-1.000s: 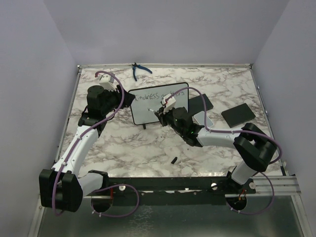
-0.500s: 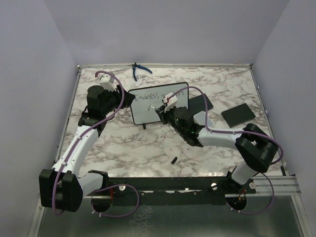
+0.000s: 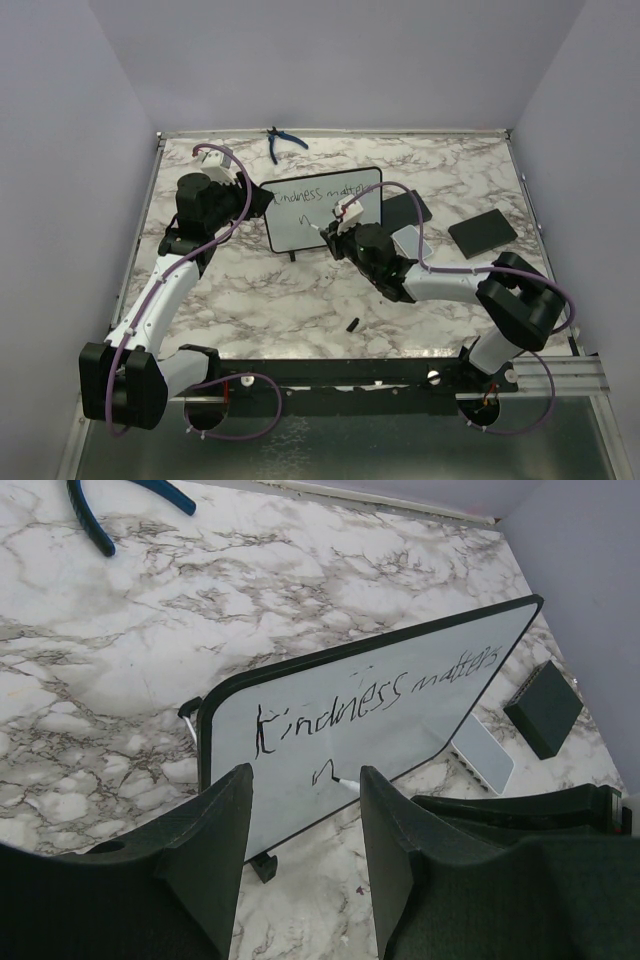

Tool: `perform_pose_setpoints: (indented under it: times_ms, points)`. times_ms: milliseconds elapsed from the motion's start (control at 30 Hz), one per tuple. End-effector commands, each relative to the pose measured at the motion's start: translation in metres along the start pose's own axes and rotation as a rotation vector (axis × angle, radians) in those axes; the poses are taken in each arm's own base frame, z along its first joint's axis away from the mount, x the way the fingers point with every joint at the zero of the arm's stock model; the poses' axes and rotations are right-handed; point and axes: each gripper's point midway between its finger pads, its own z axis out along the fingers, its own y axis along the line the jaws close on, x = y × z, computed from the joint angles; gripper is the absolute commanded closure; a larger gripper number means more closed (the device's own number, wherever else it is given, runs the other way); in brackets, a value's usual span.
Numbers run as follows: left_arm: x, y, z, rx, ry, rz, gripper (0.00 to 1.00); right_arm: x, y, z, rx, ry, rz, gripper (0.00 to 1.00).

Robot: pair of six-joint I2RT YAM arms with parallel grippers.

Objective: Write a sentence on the whiteboard

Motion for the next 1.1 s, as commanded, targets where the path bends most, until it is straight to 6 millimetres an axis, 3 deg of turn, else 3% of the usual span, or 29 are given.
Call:
perform_pose_setpoints:
  times_ms: [0,333,567,800,1067]
  points:
    - [-0.005,-0.010,-0.003,0.037,-0.020,0.010,0.51,-0.007,-0.004,-0.002,0.026,-0.019,0.010,1.00]
    - [-0.005,-0.011,-0.004,0.038,-0.021,0.010,0.51,-0.043,-0.008,0.000,0.054,-0.107,0.028,1.00]
    - [-0.005,-0.010,-0.004,0.038,-0.022,0.012,0.51,-0.052,-0.010,-0.001,0.068,-0.128,0.024,0.99]
    - [-0.005,-0.010,-0.004,0.038,-0.022,0.012,0.51,-0.044,-0.015,-0.003,0.089,-0.112,0.029,1.00]
    - [-0.005,-0.011,-0.004,0.039,-0.022,0.011,0.51,-0.013,-0.016,-0.010,0.089,-0.042,0.053,1.00]
